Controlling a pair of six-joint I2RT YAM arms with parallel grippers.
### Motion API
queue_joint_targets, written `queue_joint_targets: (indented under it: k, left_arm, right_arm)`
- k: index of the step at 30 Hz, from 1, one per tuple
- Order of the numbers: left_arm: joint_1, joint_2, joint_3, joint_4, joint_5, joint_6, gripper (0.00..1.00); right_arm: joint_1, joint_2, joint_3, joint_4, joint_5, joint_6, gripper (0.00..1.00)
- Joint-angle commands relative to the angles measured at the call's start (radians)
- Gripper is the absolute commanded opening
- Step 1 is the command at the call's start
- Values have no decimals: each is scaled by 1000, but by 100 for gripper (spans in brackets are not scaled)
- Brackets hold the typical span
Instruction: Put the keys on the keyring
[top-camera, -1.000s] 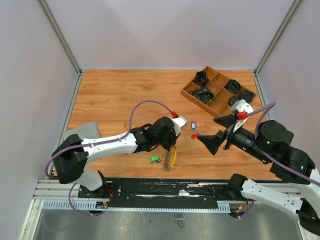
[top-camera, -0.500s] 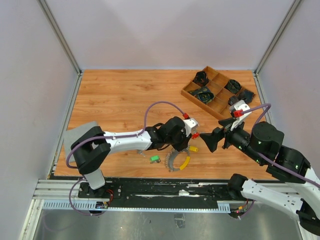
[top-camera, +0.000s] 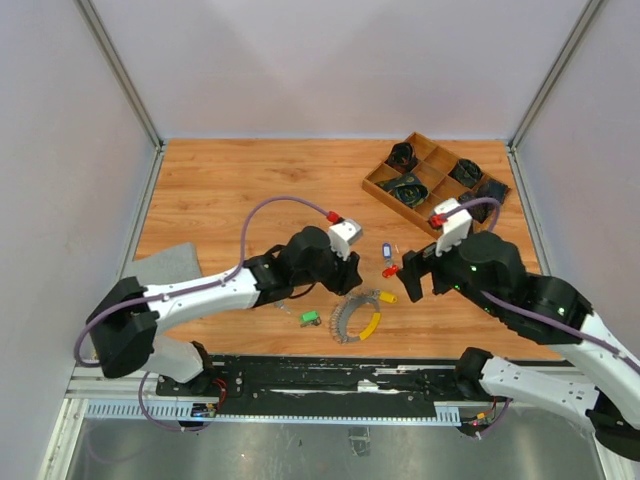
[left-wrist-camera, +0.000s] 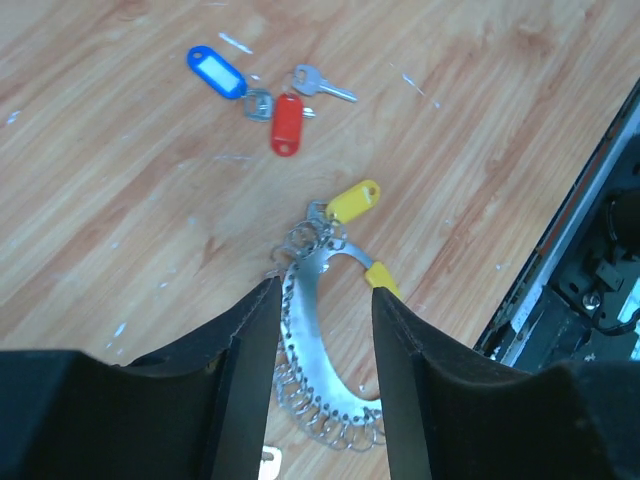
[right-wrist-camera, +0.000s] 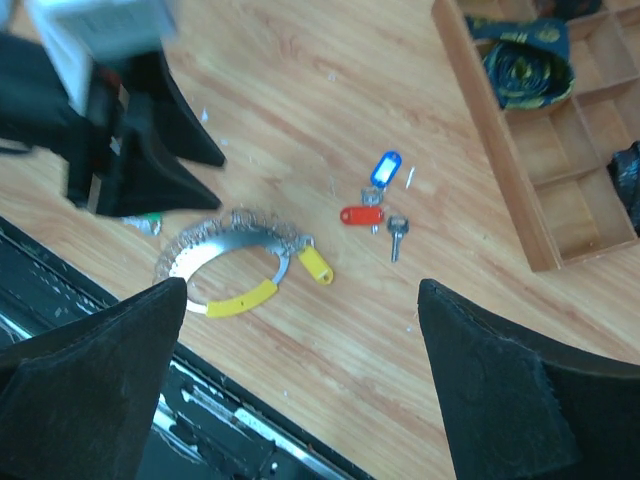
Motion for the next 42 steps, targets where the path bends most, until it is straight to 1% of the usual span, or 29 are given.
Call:
queue_joint_targets:
  k: [1,2,4,7,9,11,14,18,19,20,23,28,33,39,42]
  left_arm:
    - [71,-144,-98,37,-3,-78,47]
    - [93,-178,-113,39,3,-93,48]
    - [153,-251,-172,44,26,-123,49]
    - [232,-345,-237,36,59,-170,49]
    - [267,-397,-271,24,63,-193,49]
    - [280,-427,-296,11,60,-202,49]
    - [282,-458,-324,9,68,-211,49]
    - [282,-487,-351,15,70,-218,49]
    - [282,-492,-355,17,72,-220,49]
    - [283,-494,-357,20,72,-219,49]
    - [282,-495,-362,25,84,-219,49]
    - [282,-496,-372,31,96,-220,49]
    - [282,-496,-377,37,102,-221,48]
    - [282,-485,-375,45,107,-219,48]
    - [283,-480,-375,46,110,-215,48]
  right_arm:
    - [-30,97,20,-103,-41,6,97]
    - [-45,117,15,-100,-82,8,95]
    - [-126,157,-9,-74,-193,5,90]
    - [-255,201,-70,-16,-405,11,81]
    - [-326,229,-121,30,-497,25,75]
    - [-364,267,-166,74,-547,38,71]
    - [-380,341,-223,124,-566,65,66]
    - [-382,439,-297,217,-583,118,55]
    - [-381,463,-312,244,-589,132,53]
    - [-382,489,-322,267,-601,150,54]
    - [-380,554,-351,343,-623,185,47]
    - [-380,604,-367,394,-554,223,40]
    - [-380,663,-371,406,-501,233,37]
    - [-380,706,-383,424,-479,246,35]
    - [-380,717,-385,435,-497,251,33]
